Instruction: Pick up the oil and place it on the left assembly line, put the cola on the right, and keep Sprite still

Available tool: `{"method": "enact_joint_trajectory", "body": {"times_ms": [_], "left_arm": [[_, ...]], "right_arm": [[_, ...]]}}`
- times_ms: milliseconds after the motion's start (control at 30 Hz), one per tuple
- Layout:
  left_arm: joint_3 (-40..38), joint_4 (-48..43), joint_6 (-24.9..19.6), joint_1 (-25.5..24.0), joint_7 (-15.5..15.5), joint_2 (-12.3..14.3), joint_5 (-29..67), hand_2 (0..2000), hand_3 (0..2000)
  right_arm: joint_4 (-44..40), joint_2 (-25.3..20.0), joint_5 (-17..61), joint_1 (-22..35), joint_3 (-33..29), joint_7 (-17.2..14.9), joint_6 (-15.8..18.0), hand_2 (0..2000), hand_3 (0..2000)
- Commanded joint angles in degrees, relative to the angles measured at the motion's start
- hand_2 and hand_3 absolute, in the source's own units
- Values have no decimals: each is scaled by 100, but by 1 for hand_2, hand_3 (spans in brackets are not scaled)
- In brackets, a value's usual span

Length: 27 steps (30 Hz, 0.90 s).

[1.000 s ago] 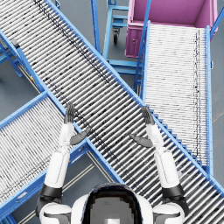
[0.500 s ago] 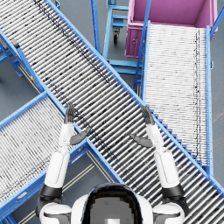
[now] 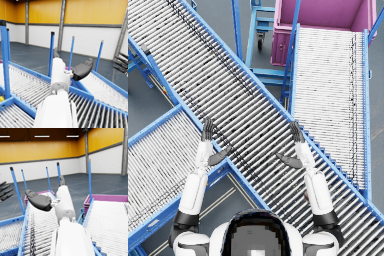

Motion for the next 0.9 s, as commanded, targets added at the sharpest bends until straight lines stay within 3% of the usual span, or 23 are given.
{"method": "enact_joint_trajectory", "body": {"times_ms": [33,133,233,500,567,700,900], "left_arm": [[171,94,0,12,0,7,0,0,0],[-367,-64,-365,240,-364,161,0,0,0],[-676,-231,-499,414,-498,248,0,0,0],[-1455,-94,-572,873,-571,365,-1,0,0],[-1605,-165,-575,917,-574,376,503,0,0],[-1801,-223,-577,1024,-576,388,1452,0,0],[-1818,-419,-578,1051,-576,425,1853,0,0]], "right_arm": [[-94,-7,0,12,171,0,0,0,0],[89,-109,0,109,-215,365,-361,0,0],[341,-207,0,250,-560,500,-494,0,0],[534,-313,-1,378,-1301,573,-566,0,0],[595,-332,-1,418,-1406,576,-569,0,0],[652,-367,819,464,-1520,578,-571,0,0],[750,-411,1105,537,-1603,578,-571,0,0]]}}
